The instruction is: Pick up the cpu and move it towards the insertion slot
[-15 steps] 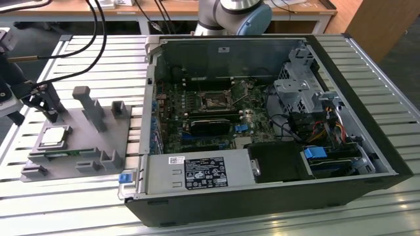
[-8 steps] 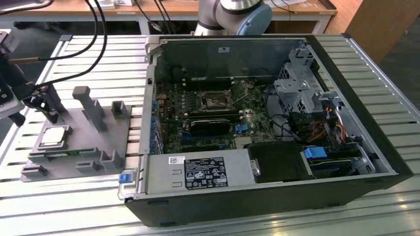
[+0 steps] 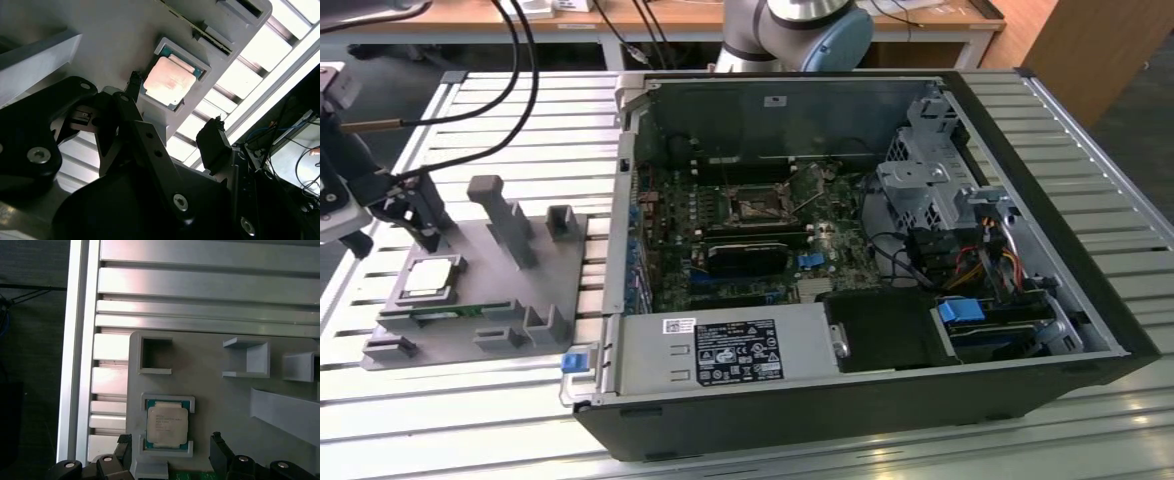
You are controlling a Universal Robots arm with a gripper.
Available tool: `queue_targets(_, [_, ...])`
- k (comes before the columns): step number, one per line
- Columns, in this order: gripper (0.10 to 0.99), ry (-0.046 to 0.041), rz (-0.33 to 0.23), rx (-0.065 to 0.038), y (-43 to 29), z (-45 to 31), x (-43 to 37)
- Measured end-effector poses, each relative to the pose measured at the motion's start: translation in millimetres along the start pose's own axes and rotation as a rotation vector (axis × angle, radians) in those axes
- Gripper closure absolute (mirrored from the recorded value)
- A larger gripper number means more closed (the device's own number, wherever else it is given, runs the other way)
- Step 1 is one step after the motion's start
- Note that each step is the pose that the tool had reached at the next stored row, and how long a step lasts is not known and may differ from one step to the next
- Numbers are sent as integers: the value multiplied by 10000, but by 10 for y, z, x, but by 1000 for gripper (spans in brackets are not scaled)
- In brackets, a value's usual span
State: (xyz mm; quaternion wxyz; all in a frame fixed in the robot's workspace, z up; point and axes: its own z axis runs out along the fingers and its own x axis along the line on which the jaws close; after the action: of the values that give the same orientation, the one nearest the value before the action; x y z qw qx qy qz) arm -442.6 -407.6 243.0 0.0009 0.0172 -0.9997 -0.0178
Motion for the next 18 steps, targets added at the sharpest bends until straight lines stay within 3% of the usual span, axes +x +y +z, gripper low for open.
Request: queue_targets(18, [365, -1, 0, 0, -3, 87, 0])
